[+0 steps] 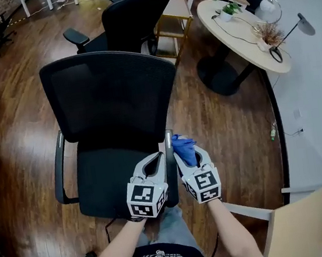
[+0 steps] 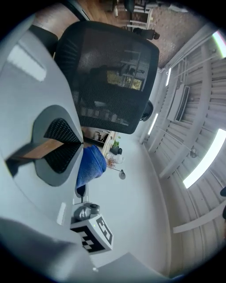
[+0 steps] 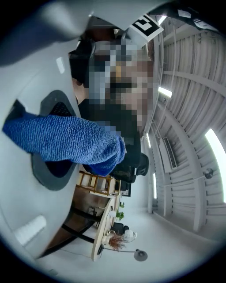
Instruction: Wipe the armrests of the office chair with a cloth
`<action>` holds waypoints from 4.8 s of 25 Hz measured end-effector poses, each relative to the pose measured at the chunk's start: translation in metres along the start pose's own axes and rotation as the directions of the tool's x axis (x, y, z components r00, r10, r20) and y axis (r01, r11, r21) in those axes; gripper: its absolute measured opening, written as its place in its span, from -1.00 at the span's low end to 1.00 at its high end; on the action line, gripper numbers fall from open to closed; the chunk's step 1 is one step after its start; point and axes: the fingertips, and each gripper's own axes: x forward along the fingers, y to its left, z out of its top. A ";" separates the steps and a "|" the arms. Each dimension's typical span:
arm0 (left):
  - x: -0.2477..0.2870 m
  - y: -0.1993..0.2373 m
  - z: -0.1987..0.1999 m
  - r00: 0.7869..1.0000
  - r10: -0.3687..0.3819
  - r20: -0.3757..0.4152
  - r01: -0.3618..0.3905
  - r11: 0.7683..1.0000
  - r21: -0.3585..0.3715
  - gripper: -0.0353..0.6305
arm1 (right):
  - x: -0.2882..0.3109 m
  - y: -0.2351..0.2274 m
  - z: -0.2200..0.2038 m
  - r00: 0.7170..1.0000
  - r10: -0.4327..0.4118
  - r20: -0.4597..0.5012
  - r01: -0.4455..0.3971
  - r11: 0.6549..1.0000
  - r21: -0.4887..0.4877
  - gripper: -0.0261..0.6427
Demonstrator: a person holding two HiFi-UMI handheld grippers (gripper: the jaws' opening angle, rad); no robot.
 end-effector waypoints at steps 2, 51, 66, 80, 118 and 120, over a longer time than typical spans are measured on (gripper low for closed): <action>0.013 0.008 -0.003 0.998 0.061 -0.006 -0.061 0.998 -0.010 -0.88 | 0.023 -0.015 -0.014 0.997 0.066 -0.037 -0.068 0.997 -0.048 -0.51; -0.041 0.016 -0.111 0.963 0.230 -0.141 -0.235 0.972 -0.020 -0.88 | 0.028 0.062 -0.151 0.888 0.333 -0.317 -0.445 0.795 -0.412 -0.50; -0.096 -0.013 -0.146 0.975 0.156 -0.161 -0.157 0.988 0.006 -0.88 | -0.040 0.117 -0.185 0.916 0.277 -0.291 -0.373 0.857 -0.356 -0.50; -0.116 -0.033 -0.177 0.978 0.123 -0.169 -0.127 0.992 -0.010 -0.88 | -0.089 0.158 -0.216 0.934 0.267 -0.240 -0.328 0.904 -0.272 -0.50; -0.049 -0.050 -0.175 0.972 0.103 -0.211 -0.097 0.994 0.039 -0.88 | -0.061 0.043 -0.222 1.000 -0.018 -0.025 0.029 0.782 0.623 -0.51; -0.041 -0.047 -0.170 0.970 0.113 -0.214 -0.108 0.993 0.036 -0.88 | -0.051 0.035 -0.216 1.000 -0.003 -0.027 0.020 0.786 0.618 -0.51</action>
